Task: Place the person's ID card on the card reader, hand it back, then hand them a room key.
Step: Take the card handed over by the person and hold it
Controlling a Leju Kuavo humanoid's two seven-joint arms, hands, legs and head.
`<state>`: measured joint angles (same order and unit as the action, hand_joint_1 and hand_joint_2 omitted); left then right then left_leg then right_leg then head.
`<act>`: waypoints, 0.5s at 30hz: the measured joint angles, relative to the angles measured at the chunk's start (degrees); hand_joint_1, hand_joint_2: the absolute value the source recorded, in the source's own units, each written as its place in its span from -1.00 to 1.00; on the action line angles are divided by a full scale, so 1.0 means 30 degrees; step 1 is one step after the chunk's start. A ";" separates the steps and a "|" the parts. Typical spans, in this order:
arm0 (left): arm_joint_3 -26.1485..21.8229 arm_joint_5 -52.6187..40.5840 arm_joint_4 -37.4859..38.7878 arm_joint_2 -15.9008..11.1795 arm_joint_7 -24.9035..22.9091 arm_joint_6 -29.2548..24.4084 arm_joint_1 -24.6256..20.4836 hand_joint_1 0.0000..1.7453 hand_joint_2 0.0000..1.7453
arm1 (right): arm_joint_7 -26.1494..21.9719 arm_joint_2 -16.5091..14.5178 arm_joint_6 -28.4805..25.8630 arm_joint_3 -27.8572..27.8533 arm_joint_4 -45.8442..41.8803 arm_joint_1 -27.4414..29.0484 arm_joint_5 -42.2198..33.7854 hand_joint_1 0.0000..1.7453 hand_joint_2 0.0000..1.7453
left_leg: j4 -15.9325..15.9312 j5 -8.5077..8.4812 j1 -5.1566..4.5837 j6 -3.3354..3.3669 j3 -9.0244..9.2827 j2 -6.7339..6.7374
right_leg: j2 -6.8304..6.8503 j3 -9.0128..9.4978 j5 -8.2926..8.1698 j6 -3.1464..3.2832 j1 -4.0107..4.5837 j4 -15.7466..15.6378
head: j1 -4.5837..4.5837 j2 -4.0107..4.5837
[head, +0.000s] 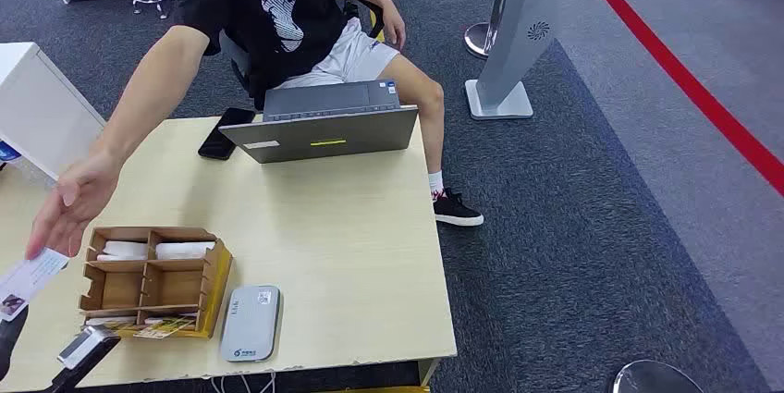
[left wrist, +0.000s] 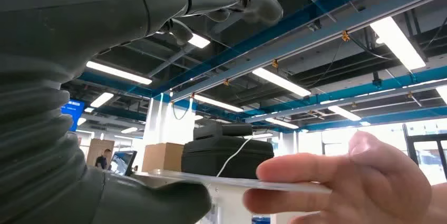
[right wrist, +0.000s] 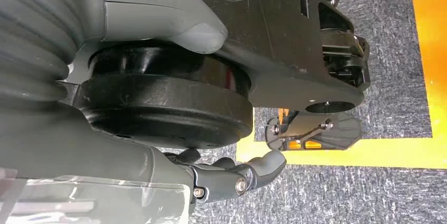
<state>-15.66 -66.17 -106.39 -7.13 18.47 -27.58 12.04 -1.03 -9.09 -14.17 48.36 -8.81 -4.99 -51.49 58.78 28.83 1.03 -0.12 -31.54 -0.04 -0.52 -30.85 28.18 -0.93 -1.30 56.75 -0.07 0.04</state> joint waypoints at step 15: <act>0.0076 0.0382 0.0397 -0.0486 -0.0185 -0.0302 0.0003 1.00 1.00 | -0.0058 0.0007 0.0004 0.0259 0.0000 -0.0024 0.0086 -1.00 1.00 | 0.0000 0.0000 0.0000 0.0000 -0.0001 -0.0001 | 0.0002 0.0002 0.0000 0.0000 0.0000 0.0000 | -0.0002 0.0007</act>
<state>-15.43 -65.03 -105.20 -8.58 17.91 -28.49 12.05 -1.20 -9.07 -14.16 49.13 -8.81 -5.06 -51.24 58.78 28.83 1.03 -0.12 -31.54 -0.04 -0.52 -30.84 28.18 -0.93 -1.30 56.75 -0.07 0.07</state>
